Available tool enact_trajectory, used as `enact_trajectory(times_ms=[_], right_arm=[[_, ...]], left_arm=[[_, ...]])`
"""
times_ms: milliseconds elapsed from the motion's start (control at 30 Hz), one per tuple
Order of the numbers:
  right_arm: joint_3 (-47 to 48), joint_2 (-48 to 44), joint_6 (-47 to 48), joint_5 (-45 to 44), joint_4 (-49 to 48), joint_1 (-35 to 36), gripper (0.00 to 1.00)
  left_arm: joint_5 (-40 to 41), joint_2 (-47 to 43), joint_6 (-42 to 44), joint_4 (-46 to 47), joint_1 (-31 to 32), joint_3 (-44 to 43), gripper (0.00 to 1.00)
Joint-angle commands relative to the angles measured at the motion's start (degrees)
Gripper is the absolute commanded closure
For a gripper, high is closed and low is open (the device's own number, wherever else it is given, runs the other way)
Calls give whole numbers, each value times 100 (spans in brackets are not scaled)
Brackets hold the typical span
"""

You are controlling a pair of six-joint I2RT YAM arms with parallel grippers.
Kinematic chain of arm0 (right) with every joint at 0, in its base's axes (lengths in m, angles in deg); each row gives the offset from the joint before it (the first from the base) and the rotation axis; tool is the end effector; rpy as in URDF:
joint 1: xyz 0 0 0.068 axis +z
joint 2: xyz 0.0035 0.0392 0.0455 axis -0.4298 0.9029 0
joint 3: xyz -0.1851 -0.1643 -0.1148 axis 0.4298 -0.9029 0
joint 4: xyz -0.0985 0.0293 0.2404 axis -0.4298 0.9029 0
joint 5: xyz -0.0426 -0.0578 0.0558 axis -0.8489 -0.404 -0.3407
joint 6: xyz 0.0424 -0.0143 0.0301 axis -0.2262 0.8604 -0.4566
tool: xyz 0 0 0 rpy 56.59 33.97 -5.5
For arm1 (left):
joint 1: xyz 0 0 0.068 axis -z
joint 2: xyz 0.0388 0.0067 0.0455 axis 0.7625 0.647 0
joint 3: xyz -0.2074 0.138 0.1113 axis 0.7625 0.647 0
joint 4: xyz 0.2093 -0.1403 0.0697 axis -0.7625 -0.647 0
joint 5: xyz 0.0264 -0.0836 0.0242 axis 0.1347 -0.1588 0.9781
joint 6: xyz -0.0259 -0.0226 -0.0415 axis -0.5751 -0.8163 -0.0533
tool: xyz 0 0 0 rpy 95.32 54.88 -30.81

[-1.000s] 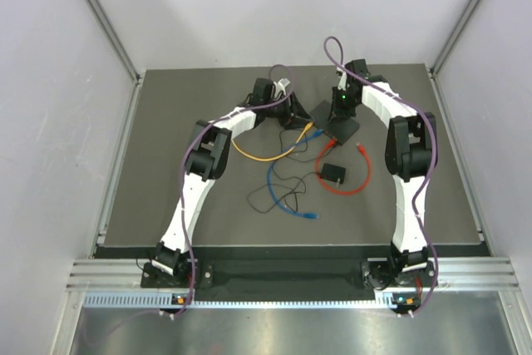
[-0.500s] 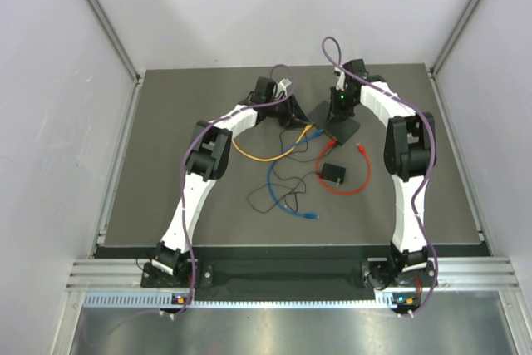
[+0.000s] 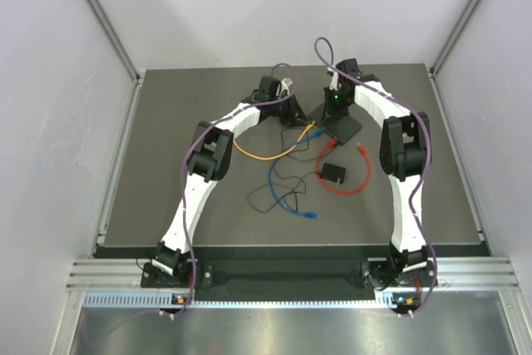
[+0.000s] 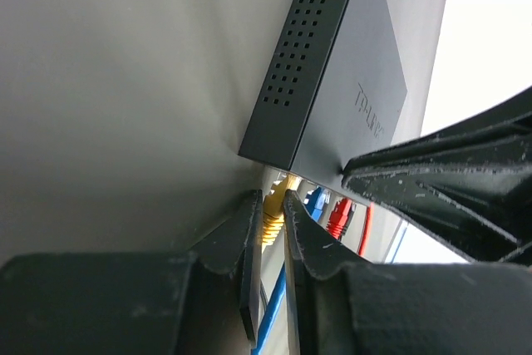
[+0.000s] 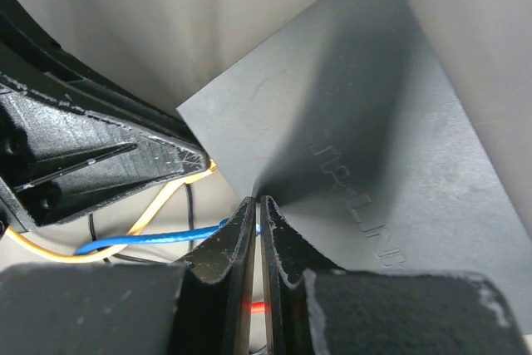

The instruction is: Pull the plug from the switch port

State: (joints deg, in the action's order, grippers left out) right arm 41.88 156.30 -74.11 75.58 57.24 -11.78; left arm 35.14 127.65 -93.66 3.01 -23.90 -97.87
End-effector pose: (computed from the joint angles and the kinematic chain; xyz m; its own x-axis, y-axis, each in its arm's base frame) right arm 0.4773 0.1255 0.1888 -0.9107 -0.0030 -0.4131 -0.1488 0.9353 0.3212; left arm 0.5107 -0.2722 0.1118 -0.9585 -0.1591 -0.2365 0.1221 0.5207 -0.8450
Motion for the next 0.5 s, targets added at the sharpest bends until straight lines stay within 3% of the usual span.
enact_trajectory(times_ms=[0,233,400,467], right_arm=[[9,202,179,-241,357,101,93],[44,0,311,-566,462,101,91],[-421,-473,416,-828,428,206,89],[-536,-562,634,-1084,436,372,80]], left_arm=[[786,484,264,-742,199,10,100],[865,414,536,-1015,147,97,100],[892,291,650,-1103,68,212,100],[892,264,694,-1165,59,194,100]])
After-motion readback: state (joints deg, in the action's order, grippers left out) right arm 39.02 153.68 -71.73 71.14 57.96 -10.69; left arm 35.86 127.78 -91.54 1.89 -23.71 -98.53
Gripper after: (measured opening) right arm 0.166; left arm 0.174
